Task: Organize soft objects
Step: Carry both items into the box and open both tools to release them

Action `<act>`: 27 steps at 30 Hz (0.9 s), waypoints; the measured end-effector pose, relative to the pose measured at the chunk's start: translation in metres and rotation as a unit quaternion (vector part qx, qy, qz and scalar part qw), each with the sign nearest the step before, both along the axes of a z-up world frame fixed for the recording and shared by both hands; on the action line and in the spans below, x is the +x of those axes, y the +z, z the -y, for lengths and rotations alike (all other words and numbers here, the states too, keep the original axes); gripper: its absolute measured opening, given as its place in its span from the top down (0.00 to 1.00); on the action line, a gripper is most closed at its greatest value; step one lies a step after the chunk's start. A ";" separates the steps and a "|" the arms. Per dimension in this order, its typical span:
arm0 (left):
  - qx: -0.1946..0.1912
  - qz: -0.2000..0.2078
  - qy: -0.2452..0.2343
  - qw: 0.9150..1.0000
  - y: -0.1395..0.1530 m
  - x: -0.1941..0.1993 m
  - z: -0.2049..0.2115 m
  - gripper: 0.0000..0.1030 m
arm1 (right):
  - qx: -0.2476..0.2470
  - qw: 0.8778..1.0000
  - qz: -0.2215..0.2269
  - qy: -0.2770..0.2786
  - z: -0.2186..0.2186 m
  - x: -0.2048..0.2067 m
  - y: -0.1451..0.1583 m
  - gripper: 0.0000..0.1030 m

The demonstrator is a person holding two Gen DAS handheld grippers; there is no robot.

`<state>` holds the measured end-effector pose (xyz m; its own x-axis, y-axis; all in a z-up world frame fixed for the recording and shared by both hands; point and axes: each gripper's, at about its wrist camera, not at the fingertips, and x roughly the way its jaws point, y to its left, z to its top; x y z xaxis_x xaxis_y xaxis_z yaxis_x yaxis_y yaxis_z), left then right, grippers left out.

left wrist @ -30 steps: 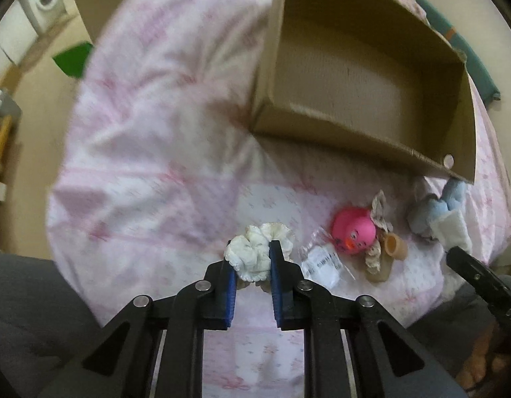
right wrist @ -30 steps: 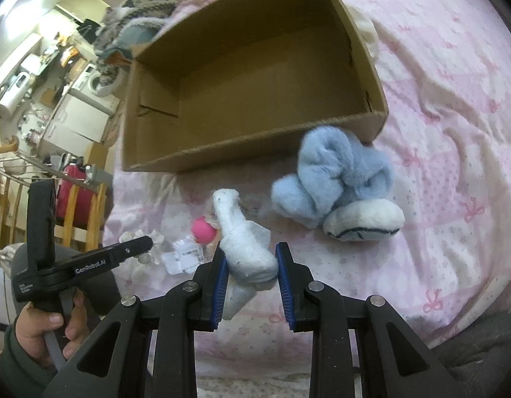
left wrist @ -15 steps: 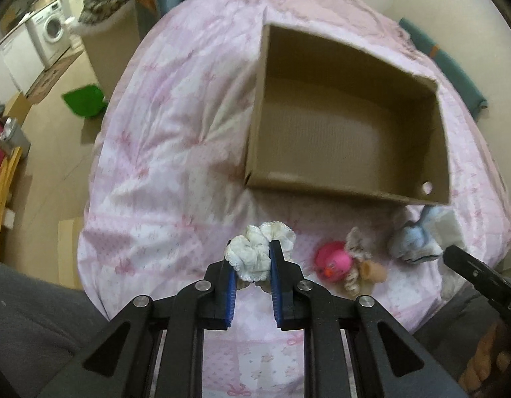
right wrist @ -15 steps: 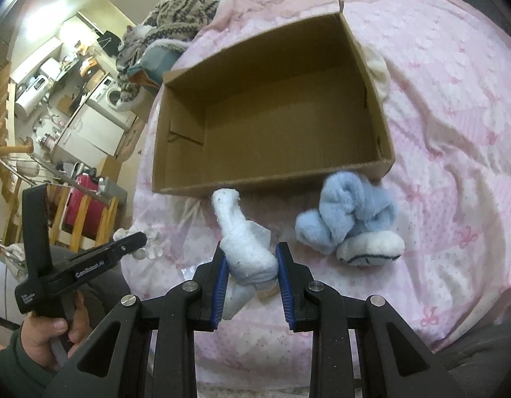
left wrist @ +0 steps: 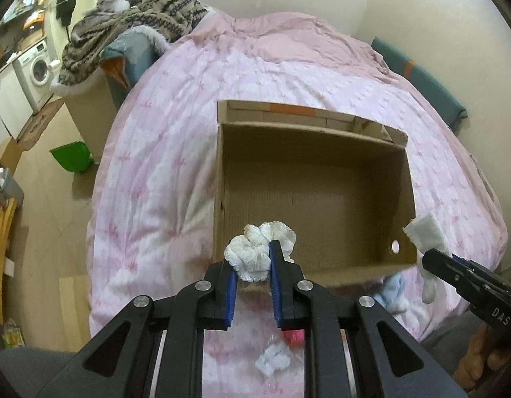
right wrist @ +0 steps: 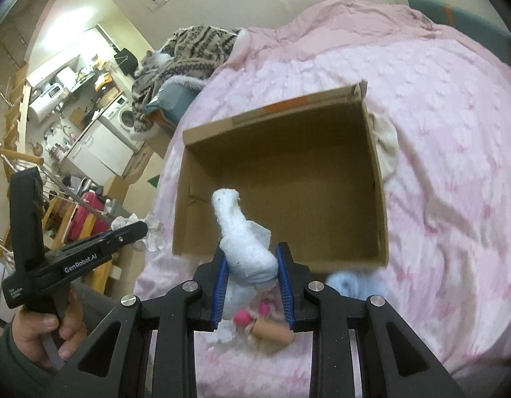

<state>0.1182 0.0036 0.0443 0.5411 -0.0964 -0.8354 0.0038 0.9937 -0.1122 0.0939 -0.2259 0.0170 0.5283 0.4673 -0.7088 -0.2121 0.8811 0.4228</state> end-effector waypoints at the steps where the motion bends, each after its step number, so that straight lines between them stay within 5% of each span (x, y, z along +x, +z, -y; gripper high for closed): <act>1: 0.002 0.002 -0.001 1.000 -0.001 0.008 0.001 0.85 | -0.001 1.000 0.003 -0.001 -0.001 0.002 0.000 0.71; 15: 0.036 0.021 -0.024 0.999 -0.057 0.037 0.016 0.85 | -0.011 0.999 -0.035 -0.037 0.004 0.043 -0.056 0.71; 27: 0.003 0.011 -0.027 1.000 -0.066 0.038 0.020 0.84 | -0.049 0.997 -0.046 -0.026 -0.007 0.053 -0.070 0.71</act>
<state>0.1561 -0.0165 -0.0214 0.5538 -0.1212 -0.8238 0.0608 0.9926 -0.1052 0.1464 -0.2191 -0.0525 0.4808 0.3669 -0.7964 -0.1290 0.9280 0.3496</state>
